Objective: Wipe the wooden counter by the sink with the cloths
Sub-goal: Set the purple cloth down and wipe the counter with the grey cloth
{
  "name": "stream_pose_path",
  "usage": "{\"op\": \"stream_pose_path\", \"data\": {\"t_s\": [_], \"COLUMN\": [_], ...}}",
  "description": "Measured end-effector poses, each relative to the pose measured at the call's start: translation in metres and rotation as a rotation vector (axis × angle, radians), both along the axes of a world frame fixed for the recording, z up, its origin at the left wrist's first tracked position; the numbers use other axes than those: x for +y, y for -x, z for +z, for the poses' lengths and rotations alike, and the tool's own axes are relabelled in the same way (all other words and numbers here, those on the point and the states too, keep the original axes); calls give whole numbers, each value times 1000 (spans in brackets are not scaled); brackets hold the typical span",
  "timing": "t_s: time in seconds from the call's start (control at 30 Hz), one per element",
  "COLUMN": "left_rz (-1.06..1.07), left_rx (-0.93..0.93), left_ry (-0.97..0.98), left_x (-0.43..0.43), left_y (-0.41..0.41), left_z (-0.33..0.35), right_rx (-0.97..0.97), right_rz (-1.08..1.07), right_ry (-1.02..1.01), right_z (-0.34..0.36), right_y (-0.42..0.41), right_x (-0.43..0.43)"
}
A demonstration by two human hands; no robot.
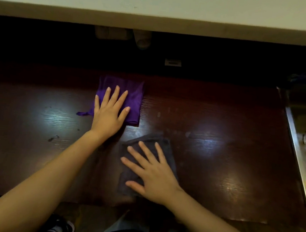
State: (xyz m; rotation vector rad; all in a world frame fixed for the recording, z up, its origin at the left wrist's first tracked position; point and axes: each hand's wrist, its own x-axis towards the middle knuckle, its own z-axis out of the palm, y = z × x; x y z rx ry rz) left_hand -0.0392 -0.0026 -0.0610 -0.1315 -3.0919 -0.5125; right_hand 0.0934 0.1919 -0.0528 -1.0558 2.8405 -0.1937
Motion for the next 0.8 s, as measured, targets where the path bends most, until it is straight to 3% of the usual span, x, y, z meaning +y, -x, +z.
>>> {"op": "stream_pose_path", "data": {"t_s": [0.5, 0.8], "left_rz": [80, 5], "left_rx": [5, -22], "left_ry": [-14, 62], "left_x": [45, 81], "left_y": [-61, -104], "left_z": [10, 5], "right_rx": [-5, -11], "right_rz": [-412, -408], "right_ry": [56, 34], "right_z": [-8, -1], "right_y": [179, 72], "right_x": [51, 82]}}
